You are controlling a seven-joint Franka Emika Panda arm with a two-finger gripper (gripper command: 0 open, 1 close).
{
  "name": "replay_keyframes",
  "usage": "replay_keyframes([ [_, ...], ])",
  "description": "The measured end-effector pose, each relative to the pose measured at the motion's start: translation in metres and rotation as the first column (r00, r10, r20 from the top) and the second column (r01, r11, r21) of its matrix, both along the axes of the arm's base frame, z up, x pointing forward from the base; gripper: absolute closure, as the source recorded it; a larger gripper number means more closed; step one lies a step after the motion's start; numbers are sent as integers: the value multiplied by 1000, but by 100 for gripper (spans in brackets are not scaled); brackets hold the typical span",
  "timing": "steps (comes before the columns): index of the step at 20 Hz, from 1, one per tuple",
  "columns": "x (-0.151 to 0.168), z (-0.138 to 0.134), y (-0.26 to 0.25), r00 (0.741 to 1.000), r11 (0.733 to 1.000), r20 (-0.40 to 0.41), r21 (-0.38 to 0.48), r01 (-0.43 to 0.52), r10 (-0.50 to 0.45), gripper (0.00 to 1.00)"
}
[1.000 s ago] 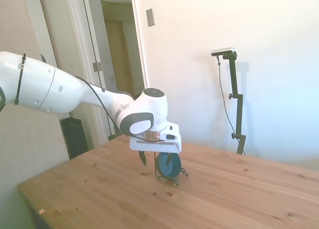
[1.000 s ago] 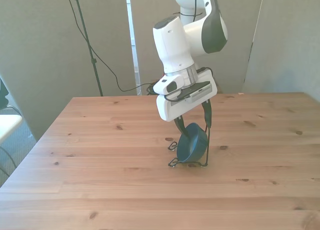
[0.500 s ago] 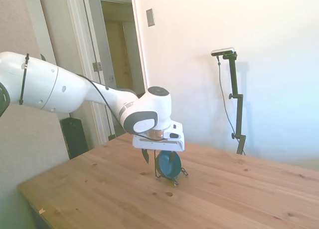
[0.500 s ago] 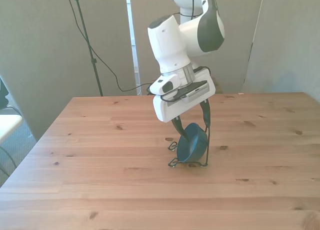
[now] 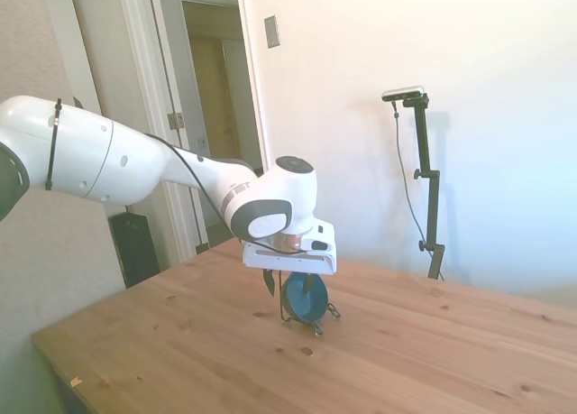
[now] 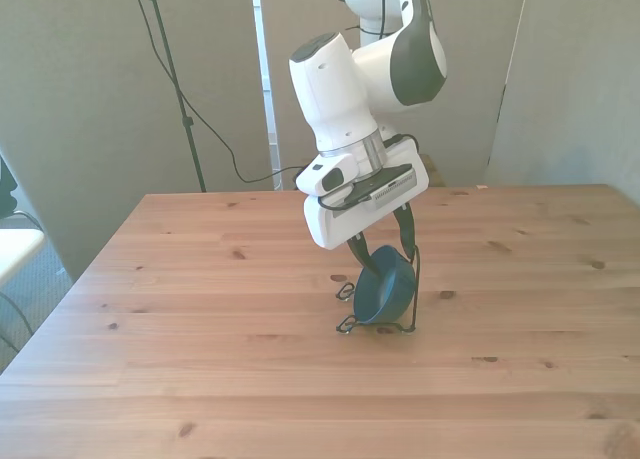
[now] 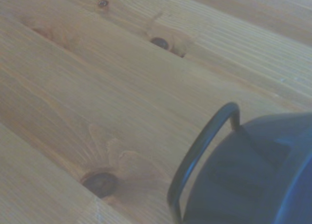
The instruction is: Unload the bowl
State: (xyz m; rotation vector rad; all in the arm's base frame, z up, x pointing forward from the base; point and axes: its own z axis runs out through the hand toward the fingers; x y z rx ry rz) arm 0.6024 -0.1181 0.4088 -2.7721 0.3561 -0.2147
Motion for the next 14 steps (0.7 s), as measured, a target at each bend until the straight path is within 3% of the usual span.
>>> replay_keyframes([
  [14,3,-3,1,999,1000,-33,29,-12,13,100],
])
